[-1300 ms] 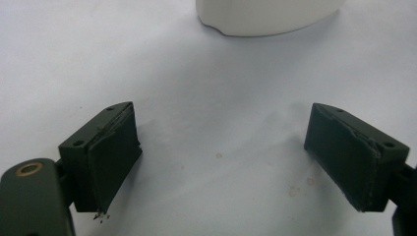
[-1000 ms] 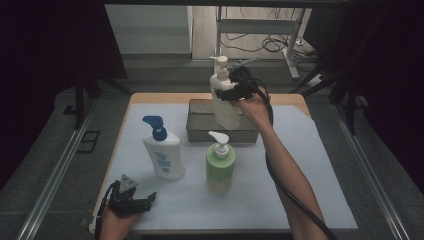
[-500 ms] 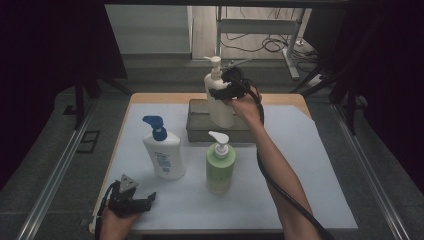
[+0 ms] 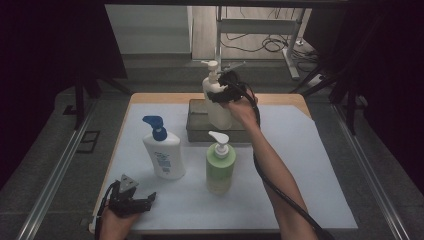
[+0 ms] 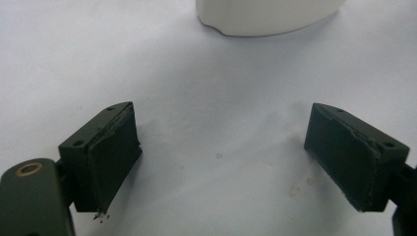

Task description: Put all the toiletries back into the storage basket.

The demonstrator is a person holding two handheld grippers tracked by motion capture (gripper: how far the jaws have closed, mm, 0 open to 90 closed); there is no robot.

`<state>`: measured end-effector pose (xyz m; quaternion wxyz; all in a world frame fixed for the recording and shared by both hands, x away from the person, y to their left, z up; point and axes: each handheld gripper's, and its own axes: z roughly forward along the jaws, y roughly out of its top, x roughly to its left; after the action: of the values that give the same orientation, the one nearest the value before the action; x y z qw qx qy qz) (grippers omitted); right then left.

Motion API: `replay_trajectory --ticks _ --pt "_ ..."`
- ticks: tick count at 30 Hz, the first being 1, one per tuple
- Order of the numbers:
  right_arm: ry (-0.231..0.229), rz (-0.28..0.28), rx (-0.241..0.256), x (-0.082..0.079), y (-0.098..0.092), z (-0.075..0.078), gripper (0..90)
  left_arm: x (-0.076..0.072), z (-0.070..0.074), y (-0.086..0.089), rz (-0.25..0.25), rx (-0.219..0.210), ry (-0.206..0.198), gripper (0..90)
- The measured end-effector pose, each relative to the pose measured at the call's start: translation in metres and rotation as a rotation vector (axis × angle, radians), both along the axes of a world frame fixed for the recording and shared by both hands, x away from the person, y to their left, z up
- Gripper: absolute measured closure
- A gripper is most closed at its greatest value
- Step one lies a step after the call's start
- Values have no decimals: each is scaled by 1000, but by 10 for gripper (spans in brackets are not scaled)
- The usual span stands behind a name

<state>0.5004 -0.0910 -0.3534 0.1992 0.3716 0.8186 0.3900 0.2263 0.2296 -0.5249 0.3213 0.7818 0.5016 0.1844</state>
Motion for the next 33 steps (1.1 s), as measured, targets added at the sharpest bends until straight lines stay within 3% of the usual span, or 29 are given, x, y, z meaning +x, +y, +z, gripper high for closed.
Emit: replay_trajectory --ticks 33 --pt "65 17 -24 -11 -5 -26 355 0 0 0 0 0 0 127"
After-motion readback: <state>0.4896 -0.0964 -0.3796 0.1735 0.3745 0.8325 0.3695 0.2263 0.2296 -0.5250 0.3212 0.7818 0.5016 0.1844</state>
